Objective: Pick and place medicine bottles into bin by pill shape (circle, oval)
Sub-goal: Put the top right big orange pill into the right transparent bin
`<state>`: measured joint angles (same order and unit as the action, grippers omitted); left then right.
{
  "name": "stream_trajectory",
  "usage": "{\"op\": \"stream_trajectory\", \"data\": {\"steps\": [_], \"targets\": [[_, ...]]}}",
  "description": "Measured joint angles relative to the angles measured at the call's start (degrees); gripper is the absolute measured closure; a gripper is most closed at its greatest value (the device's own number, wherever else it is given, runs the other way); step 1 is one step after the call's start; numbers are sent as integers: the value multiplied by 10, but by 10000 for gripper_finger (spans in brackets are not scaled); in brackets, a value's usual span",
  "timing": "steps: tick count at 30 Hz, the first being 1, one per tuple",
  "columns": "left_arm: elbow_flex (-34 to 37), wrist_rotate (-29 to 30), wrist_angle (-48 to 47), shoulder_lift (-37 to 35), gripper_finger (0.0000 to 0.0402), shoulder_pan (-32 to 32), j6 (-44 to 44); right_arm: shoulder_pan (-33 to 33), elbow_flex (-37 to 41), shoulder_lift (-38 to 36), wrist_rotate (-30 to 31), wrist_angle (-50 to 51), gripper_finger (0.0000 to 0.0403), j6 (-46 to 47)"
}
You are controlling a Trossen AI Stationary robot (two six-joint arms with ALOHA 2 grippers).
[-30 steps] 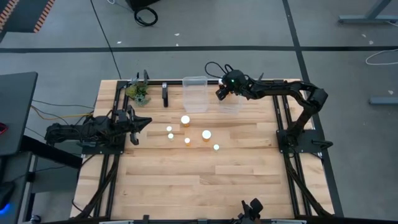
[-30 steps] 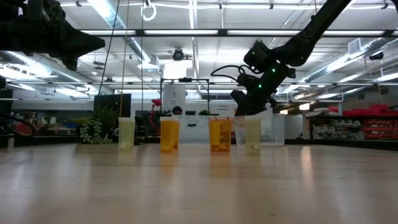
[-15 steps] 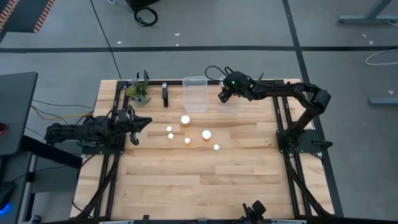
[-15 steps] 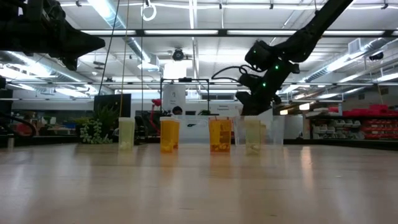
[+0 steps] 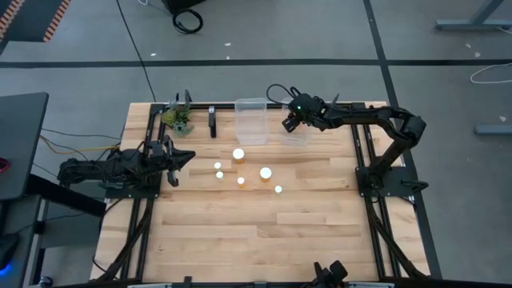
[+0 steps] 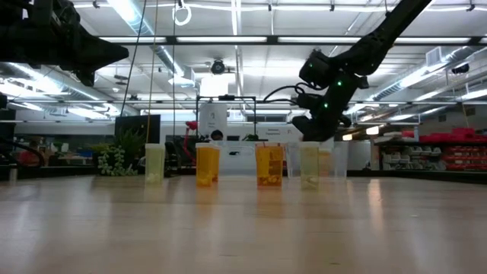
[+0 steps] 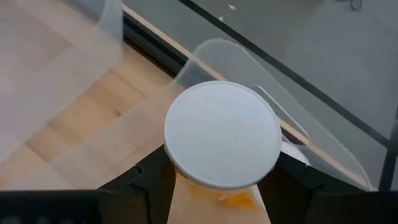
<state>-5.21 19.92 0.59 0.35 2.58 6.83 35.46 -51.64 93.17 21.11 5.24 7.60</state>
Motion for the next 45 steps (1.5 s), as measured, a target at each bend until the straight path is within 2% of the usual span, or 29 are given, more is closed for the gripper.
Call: {"op": "stream_trajectory", "data": {"steps": [17, 24, 32, 37, 45], "targets": [[0, 0, 0, 0, 370, 0, 0, -20, 0, 0, 7, 14, 198, 40], [0, 0, 0, 0, 376, 0, 0, -24, -1, 0, -12, -4, 198, 71], [0, 0, 0, 0, 366, 0, 0, -50, -1, 26, -13, -5, 198, 88], [0, 0, 0, 0, 370, 0, 0, -36, -1, 26, -7, -9, 198, 95], [0, 0, 0, 0, 369, 0, 0, -26, -1, 29, -37, -6, 198, 96]]}}
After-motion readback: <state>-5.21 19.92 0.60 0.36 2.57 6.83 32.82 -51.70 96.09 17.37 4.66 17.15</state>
